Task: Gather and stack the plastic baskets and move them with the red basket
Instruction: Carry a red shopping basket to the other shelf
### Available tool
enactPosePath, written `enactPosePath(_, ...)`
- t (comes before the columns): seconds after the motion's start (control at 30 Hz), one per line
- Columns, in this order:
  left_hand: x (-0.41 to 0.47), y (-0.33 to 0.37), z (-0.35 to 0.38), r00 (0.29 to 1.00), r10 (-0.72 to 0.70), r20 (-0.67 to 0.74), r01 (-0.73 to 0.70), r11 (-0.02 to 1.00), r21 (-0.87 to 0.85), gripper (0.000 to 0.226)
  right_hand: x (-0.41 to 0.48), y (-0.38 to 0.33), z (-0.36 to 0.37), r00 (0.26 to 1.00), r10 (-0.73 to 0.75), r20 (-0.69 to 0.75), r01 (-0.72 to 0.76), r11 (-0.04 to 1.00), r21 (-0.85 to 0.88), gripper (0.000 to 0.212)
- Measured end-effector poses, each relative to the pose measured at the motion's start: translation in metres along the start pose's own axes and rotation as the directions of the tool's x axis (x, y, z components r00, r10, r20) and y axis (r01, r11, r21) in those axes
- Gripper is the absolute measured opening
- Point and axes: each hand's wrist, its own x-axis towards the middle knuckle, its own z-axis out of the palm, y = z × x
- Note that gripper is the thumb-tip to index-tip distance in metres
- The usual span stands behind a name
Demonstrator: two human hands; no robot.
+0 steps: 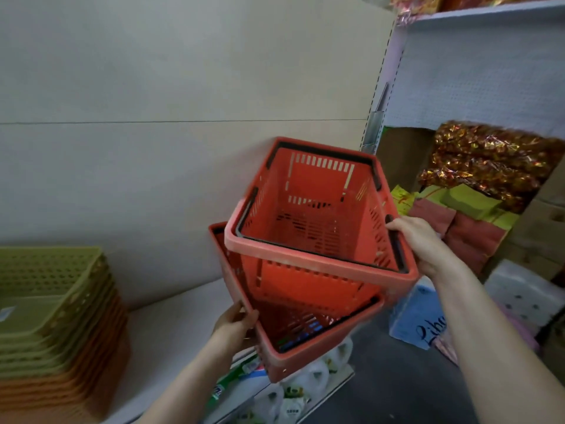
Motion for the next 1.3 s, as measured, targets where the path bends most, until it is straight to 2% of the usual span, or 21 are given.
enactPosePath(0.07, -0.003, 0.002, 0.002, 1.0, -0.011, -0.026, 0.011, 1.0, -0.028, 0.027, 0.003, 0.0, -0.01, 0.996, -0.012, 0.087, 0.018, 0.997, -0.075, 0.019)
enactPosePath(0.2, -0.007, 0.0, 0.012, 0.995, -0.014, -0.103, 0.004, 0.994, -0.105, 0.018, 0.025, 0.0, -0.02, 0.97, -0.036, 0.238, 0.053, 0.997, -0.064, 0.022)
enactPosePath(0.3, -0.007, -0.001, 0.021, 0.987, -0.06, -0.15, 0.028, 0.978, -0.204, 0.029, 0.048, 0.004, -0.027, 0.941, -0.03, 0.338, 0.063, 0.994, -0.088, 0.021)
enactPosePath(0.4, -0.008, 0.001, 0.04, 0.981, -0.038, -0.188, 0.0, 0.981, -0.196, 0.031, 0.071, 0.004, -0.036, 0.891, -0.025, 0.454, 0.1, 0.985, -0.142, 0.025)
enactPosePath(0.5, -0.009, -0.005, 0.055, 0.978, 0.004, -0.207, -0.025, 0.995, -0.098, 0.019, 0.085, 0.011, -0.032, 0.862, 0.003, 0.507, 0.114, 0.973, -0.199, 0.024)
enactPosePath(0.57, -0.014, -0.008, 0.066, 0.949, 0.011, -0.314, -0.046, 0.993, -0.105, 0.02, 0.092, 0.025, -0.023, 0.848, 0.021, 0.53, 0.145, 0.952, -0.269, 0.025)
enactPosePath(0.6, -0.016, -0.009, 0.069, 0.933, -0.001, -0.36, -0.061, 0.985, -0.162, 0.023, 0.097, 0.033, -0.017, 0.845, 0.016, 0.535, 0.22, 0.901, -0.374, 0.027)
enactPosePath(0.63, -0.017, -0.01, 0.07, 0.926, -0.011, -0.377, -0.085, 0.967, -0.239, 0.03, 0.103, 0.043, -0.012, 0.848, 0.001, 0.53, 0.32, 0.797, -0.512, 0.029)
enactPosePath(0.67, -0.018, -0.009, 0.072, 0.929, -0.025, -0.368, -0.089, 0.952, -0.292, 0.041, 0.104, 0.054, -0.007, 0.85, -0.015, 0.527, 0.412, 0.642, -0.646, 0.032)
enactPosePath(0.7, -0.02, -0.006, 0.072, 0.931, -0.043, -0.362, -0.072, 0.952, -0.298, 0.051, 0.103, 0.066, -0.002, 0.859, -0.036, 0.512, 0.455, 0.512, -0.728, 0.034)
enactPosePath(0.73, -0.022, -0.002, 0.073, 0.923, -0.061, -0.379, -0.045, 0.963, -0.265, 0.056, 0.101, 0.079, 0.003, 0.861, -0.018, 0.509, 0.457, 0.467, -0.757, 0.037)
enactPosePath(0.8, -0.022, 0.005, 0.077, 0.904, -0.082, -0.419, 0.03, 0.991, -0.129, 0.047, 0.096, 0.105, 0.011, 0.855, 0.009, 0.519, 0.454, 0.471, -0.756, 0.044)
enactPosePath(0.87, -0.021, 0.011, 0.082, 0.896, -0.066, -0.439, 0.057, 0.998, -0.035, 0.039, 0.091, 0.124, 0.016, 0.855, -0.029, 0.517, 0.469, 0.468, -0.749, 0.051)
enactPosePath(1.03, -0.022, 0.014, 0.083, 0.839, -0.048, -0.542, 0.062, 0.998, 0.007, 0.032, 0.086, 0.122, 0.022, 0.877, -0.1, 0.469, 0.426, 0.612, -0.666, 0.064)
enactPosePath(1.2, -0.041, 0.007, 0.07, 0.79, -0.062, -0.61, 0.095, 0.995, 0.021, 0.022, 0.079, 0.124, 0.043, 0.834, -0.125, 0.538, 0.481, 0.641, -0.598, 0.07)
enactPosePath(1.3, -0.044, 0.011, 0.068, 0.772, -0.038, -0.634, 0.098, 0.993, 0.06, 0.021, 0.082, 0.12, 0.055, 0.834, -0.115, 0.539, 0.477, 0.64, -0.602, 0.068)
